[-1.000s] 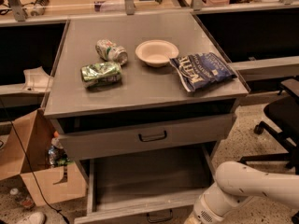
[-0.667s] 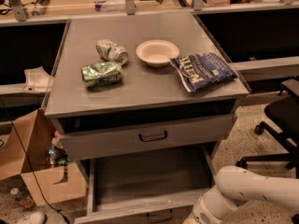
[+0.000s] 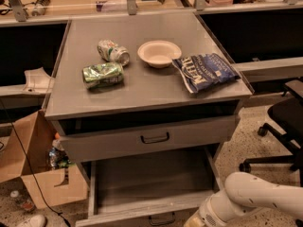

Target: Close middle drawer

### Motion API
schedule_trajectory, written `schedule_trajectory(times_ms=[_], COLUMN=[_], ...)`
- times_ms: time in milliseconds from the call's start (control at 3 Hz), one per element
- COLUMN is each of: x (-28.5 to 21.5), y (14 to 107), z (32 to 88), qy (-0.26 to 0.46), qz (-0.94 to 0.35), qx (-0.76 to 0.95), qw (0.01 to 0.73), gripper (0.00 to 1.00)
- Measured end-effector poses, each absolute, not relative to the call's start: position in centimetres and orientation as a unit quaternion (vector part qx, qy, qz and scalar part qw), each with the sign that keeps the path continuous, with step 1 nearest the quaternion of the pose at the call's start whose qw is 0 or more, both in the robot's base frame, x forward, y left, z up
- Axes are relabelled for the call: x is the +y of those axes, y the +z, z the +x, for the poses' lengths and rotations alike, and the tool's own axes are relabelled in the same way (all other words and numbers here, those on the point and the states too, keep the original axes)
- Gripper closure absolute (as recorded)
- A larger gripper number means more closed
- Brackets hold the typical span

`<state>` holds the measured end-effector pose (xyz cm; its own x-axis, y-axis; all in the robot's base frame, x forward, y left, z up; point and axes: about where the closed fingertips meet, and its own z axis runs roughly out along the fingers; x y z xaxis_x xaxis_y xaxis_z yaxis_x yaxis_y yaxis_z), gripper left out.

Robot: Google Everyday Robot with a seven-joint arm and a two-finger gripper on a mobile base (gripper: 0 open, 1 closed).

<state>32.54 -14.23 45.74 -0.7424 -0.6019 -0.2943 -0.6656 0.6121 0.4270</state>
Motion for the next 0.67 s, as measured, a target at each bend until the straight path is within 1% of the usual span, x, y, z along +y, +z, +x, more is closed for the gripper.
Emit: schedule_trajectory(times_ms=[667], x=[-15.20], y=[45.20], z=[33.04], qy=[0.261], qz=[-0.340], qx=[0.901], qw=[0.070], gripper=[1.00])
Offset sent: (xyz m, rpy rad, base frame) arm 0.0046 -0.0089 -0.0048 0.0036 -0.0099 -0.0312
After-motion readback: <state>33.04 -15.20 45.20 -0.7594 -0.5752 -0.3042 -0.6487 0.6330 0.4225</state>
